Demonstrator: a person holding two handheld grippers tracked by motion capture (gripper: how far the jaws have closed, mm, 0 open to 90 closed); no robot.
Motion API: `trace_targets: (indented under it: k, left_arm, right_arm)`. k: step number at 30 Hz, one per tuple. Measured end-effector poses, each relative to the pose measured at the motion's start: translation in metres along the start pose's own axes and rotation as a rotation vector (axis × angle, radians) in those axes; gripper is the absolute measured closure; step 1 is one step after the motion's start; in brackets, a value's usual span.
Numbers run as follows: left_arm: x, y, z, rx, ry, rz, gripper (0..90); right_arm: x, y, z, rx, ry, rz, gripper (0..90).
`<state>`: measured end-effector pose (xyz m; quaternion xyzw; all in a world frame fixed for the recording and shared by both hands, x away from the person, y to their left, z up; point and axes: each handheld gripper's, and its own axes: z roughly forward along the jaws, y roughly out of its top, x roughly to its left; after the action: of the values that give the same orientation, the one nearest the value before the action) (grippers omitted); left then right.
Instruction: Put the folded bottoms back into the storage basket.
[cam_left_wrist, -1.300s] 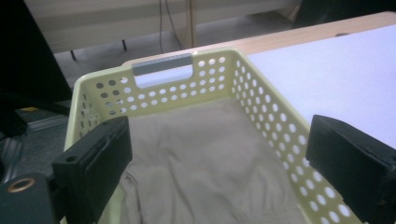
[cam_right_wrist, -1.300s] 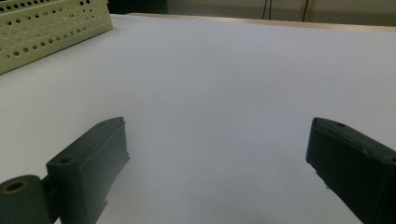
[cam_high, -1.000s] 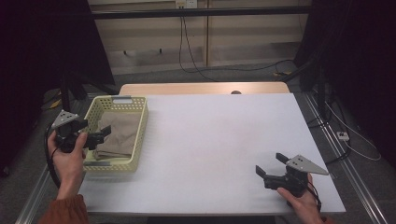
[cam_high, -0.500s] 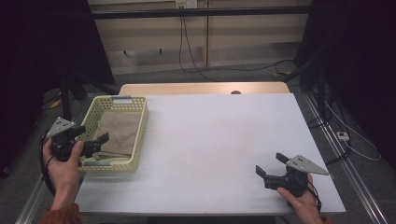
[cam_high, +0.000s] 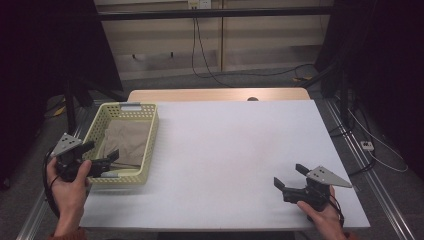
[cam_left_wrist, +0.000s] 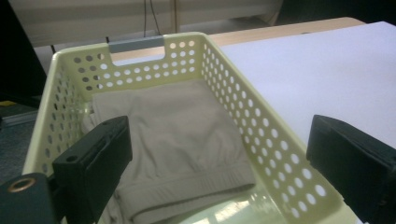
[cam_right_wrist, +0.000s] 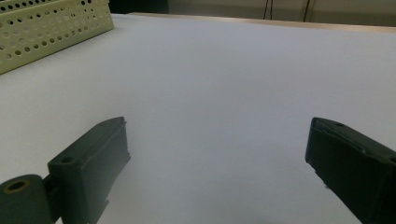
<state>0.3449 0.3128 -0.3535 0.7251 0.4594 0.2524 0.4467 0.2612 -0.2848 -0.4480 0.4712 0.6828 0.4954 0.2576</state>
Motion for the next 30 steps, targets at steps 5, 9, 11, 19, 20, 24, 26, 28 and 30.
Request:
trace_targets:
  k: [5, 9, 11, 19, 20, 24, 26, 28, 30]
  left_arm:
    - [-0.010, 0.002, -0.002, -0.002, -0.010, 0.026, 6.9]
    - [-0.018, 0.004, -0.002, -0.016, -0.027, 0.062, 6.0]
    - [-0.021, 0.005, -0.002, -0.026, -0.040, 0.068, 5.8]
    - [-0.038, 0.011, 0.003, -0.037, -0.065, 0.084, 5.4]
    - [-0.039, 0.011, 0.004, -0.038, -0.067, 0.083, 5.4]
    - [-0.044, 0.013, 0.008, -0.044, -0.070, 0.081, 5.1]
    - [-0.046, 0.014, 0.009, -0.044, -0.080, 0.085, 5.2]
    - [-0.050, 0.015, 0.010, -0.046, -0.090, 0.085, 5.2]
    - [-0.053, 0.016, 0.011, -0.040, -0.096, 0.094, 5.1]
  right_arm:
    - [0.000, 0.000, 0.000, 0.000, 0.000, 0.000, 5.4]
    - [0.000, 0.000, 0.000, 0.000, 0.000, 0.000, 5.4]
    - [0.000, 0.000, 0.000, 0.000, 0.001, 0.000, 5.4]
    - [0.000, 0.000, 0.000, 0.000, 0.001, -0.001, 5.4]
    - [0.000, 0.000, 0.000, 0.000, 0.001, 0.000, 5.4]
    - [0.000, 0.000, 0.000, 0.000, 0.000, 0.000, 5.3]
    - [0.000, 0.000, 0.000, -0.001, 0.001, 0.001, 5.3]
    - [0.000, 0.000, 0.000, 0.000, 0.001, 0.001, 5.3]
    - [0.000, 0.000, 0.000, 0.000, 0.002, 0.000, 5.3]
